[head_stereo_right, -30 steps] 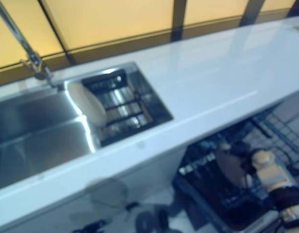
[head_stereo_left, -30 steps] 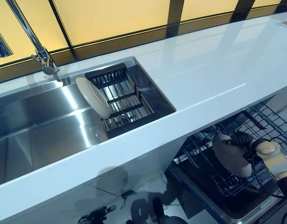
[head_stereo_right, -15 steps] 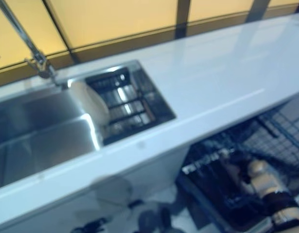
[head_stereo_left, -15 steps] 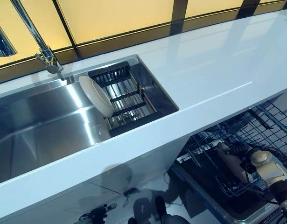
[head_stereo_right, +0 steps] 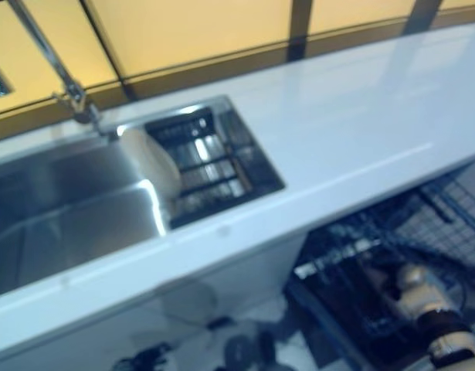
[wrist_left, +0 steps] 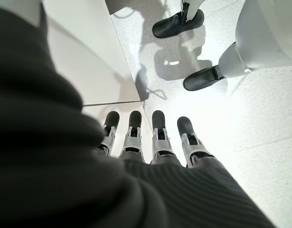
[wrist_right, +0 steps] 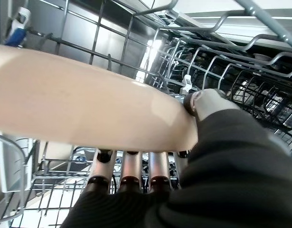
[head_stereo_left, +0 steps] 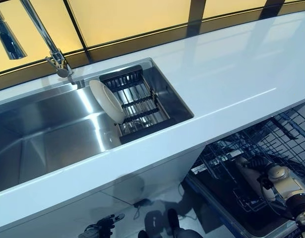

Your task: Take plates into dishwasher

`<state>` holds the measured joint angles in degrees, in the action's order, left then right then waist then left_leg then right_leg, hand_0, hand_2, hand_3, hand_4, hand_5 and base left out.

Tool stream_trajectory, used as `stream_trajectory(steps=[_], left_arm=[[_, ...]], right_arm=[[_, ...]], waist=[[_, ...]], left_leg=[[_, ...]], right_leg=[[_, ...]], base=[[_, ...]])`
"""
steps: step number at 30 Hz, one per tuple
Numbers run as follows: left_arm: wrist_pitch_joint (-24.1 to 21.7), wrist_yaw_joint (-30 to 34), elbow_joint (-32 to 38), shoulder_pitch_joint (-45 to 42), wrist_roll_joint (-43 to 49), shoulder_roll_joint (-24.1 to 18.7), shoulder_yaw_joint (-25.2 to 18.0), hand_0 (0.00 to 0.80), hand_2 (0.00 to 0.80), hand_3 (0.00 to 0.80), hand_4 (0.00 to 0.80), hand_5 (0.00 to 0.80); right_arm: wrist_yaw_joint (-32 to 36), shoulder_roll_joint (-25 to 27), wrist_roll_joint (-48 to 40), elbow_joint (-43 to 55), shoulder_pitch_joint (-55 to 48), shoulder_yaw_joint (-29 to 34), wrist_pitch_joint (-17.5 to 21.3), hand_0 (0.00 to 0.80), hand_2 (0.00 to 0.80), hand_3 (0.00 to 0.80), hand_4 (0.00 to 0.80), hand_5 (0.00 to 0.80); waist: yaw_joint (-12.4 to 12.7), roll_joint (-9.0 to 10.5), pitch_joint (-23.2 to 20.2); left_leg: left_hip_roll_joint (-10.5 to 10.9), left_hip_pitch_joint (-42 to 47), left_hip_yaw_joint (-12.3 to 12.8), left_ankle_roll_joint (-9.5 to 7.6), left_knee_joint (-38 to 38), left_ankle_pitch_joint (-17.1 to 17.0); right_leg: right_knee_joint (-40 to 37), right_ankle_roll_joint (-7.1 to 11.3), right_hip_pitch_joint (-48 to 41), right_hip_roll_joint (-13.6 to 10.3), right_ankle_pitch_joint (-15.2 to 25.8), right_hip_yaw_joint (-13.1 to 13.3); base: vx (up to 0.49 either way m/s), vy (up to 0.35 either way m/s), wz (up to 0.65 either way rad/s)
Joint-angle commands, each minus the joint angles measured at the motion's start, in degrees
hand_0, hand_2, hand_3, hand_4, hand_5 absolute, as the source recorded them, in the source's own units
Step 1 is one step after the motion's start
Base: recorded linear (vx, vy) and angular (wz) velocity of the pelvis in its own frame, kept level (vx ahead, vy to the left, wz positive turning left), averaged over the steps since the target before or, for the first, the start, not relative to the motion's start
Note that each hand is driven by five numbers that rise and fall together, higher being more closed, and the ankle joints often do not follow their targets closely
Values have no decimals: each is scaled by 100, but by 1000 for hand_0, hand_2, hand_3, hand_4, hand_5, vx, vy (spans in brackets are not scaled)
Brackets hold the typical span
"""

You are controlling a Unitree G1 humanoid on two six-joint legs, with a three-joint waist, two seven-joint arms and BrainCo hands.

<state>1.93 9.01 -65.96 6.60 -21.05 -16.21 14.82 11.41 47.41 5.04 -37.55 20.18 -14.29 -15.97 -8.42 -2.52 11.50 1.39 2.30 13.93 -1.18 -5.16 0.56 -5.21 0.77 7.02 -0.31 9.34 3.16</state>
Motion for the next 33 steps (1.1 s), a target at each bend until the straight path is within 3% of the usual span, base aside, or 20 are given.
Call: stream_trajectory(steps=[1, 11, 12, 13, 14, 16, 17, 18, 26, 33], left_arm=[[-99, 49, -125, 199, -24, -111, 260, 0, 0, 0, 0, 0], [-90, 35, -104, 215, -54, -106, 250, 0, 0, 0, 0, 0], [-85, 30, -105, 212, -55, -102, 249, 0, 0, 0, 0, 0], [-75, 25, -107, 209, -52, -96, 244, 0, 0, 0, 0, 0], [-73, 25, -110, 205, -51, -93, 239, 0, 0, 0, 0, 0], [-63, 25, -111, 191, -45, -94, 228, 0, 0, 0, 0, 0], [-78, 19, -121, 183, -40, -87, 217, 0, 0, 0, 0, 0], [-78, 16, -128, 187, -39, -81, 212, 0, 0, 0, 0, 0], [-31, -22, -123, 198, -30, -96, 161, 0, 0, 0, 0, 0], [23, -57, -74, 149, -62, -184, 109, 0, 0, 0, 0, 0]], right_arm=[[-48, -185, 78, -418, 225, -114, 122, 800, 800, 800, 800, 800], [-127, -132, 189, -260, 240, -66, 105, 800, 800, 800, 800, 800], [-136, -124, 199, -246, 238, -66, 99, 772, 772, 772, 772, 772], [-177, -123, 194, -211, 220, -57, 70, 637, 637, 637, 637, 637], [-216, -127, 189, -179, 195, -41, 58, 430, 430, 430, 430, 430], [-231, -114, 189, -120, 157, 5, 24, 402, 402, 402, 402, 402], [-236, -105, 187, -96, 150, 23, 3, 242, 242, 242, 242, 242], [-214, -103, 168, -88, 155, 33, -30, 0, 0, 0, 0, 0], [-218, 96, 60, 155, 138, 161, -222, 0, 0, 0, 0, 0], [-148, 727, -187, 581, 232, 515, -539, 0, 0, 0, 0, 0]], waist=[[87, 95, -50], [70, 104, -47], [68, 108, -52], [63, 116, -59], [60, 122, -62], [56, 135, -73], [51, 145, -78], [50, 151, -81], [19, 229, -79], [-60, 329, -60]], left_leg=[[46, -60, -228, -121, 16, 374], [45, -64, -229, -128, 16, 383], [47, -65, -232, -127, 16, 382], [45, -62, -231, -126, 16, 382], [42, -58, -227, -128, 16, 384], [37, -50, -223, -130, 16, 384], [35, -49, -220, -130, 16, 387], [36, -50, -223, -129, 16, 386], [15, -21, -207, -134, 16, 395], [0, 7, -171, -129, 16, 391]], right_leg=[[21, 226, -310, 47, -576, 65], [21, 229, -299, 56, -571, 104], [21, 228, -298, 60, -570, 109], [21, 229, -300, 62, -570, 113], [21, 230, -304, 62, -572, 117], [21, 231, -312, 65, -570, 123], [21, 231, -311, 68, -569, 129], [21, 230, -311, 73, -568, 138], [21, 223, -339, 93, -558, 182], [21, 227, -351, 135, -518, 271]], base=[[0, 0, 0], [0, 0, 0], [0, 0, 0], [0, 0, 0], [0, 0, 0], [0, 0, 0], [0, 0, 0], [0, 0, 0], [0, 0, 0], [0, 0, 0]])
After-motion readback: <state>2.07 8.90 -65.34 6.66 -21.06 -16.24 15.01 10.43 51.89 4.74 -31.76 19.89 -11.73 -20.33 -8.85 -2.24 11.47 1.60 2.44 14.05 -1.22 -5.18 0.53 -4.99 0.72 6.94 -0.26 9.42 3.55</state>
